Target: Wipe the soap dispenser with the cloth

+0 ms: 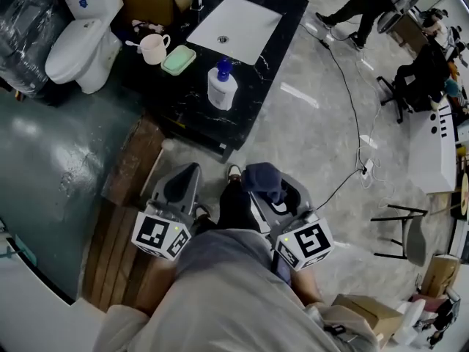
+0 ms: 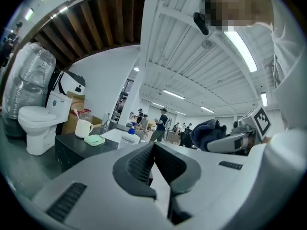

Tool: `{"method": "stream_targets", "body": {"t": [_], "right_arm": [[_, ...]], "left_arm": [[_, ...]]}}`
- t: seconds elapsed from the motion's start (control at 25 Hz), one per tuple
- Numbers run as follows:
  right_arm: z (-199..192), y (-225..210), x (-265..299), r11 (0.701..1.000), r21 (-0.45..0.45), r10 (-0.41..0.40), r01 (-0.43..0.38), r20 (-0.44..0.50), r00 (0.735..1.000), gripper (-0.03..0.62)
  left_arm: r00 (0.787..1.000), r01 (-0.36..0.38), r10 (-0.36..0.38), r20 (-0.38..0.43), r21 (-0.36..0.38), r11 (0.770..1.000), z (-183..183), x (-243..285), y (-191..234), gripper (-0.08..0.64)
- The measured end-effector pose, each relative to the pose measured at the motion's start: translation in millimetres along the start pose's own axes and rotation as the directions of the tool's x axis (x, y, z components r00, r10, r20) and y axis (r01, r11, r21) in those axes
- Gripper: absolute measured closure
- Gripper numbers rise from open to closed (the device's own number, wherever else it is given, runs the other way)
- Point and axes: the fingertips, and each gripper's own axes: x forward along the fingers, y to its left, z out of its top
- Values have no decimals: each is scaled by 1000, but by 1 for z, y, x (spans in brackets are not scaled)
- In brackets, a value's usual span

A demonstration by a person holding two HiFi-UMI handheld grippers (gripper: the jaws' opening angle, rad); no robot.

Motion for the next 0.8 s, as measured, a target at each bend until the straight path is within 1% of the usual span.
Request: {"method": "stream_targets", "body": {"t": [0.12,0.24,0.32,0.48,0.8], "right_arm": [[0,-18,11,1000,16,12,-12,-4,1000,407],[5,-43,25,999,30,26,-26,-3,1000,407],[10,-60,35,999,38,38,-38,1,999,407],[22,-93,55,997,33,69,-69,2,998,407],[36,-159,98,991,34,130,-130,-13,991,407]], "left_arm": [[1000,0,0,-4,28,1000,7,22,1,554],[999,-21,19,36,44,999,21,46,9,554],[999,-29,27,45,45,999,27,64,14,554],[998,-45,42,38,71,996,38,104,19,554],[990,-139,141,-16,93,986,37,169,52,554]]}}
